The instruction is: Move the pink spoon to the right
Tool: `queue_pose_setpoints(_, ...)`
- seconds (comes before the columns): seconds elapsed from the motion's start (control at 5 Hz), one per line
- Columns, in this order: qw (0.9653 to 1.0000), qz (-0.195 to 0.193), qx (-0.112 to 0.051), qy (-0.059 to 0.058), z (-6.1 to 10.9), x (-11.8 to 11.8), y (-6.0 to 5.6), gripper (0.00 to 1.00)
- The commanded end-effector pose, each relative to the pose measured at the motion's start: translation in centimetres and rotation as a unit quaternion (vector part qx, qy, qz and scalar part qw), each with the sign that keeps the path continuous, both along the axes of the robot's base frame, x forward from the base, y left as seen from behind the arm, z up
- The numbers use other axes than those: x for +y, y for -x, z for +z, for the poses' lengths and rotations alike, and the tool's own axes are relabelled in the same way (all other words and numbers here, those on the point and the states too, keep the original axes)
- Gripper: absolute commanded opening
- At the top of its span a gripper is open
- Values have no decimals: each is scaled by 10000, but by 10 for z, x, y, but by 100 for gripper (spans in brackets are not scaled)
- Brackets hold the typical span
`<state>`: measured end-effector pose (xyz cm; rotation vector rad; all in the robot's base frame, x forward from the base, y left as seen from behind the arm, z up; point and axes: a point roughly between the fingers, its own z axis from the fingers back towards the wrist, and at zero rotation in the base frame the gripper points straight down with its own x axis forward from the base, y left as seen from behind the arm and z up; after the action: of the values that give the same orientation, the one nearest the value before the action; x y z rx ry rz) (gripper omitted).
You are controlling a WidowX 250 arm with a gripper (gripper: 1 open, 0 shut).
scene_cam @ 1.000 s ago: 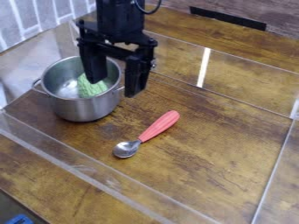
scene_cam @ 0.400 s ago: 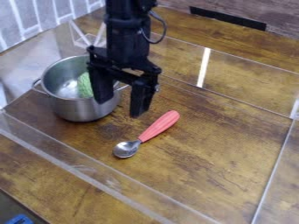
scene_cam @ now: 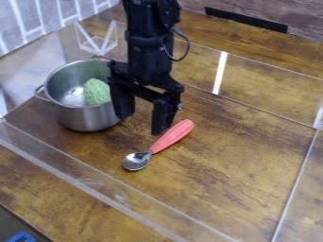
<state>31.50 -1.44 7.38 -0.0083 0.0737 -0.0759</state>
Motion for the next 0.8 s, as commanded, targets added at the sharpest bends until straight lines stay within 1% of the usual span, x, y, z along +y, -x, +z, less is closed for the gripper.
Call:
queue_pose_setpoints(0.0, 9992, -262, -307, 11, 6, -8, -11, 100)
queue_pose_setpoints(0.4, 9972, -541, -508, 13, -8, -16, -24, 100)
queue_pose_setpoints(0.6, 9968, -591, -540, 0, -14, -17, -26, 100)
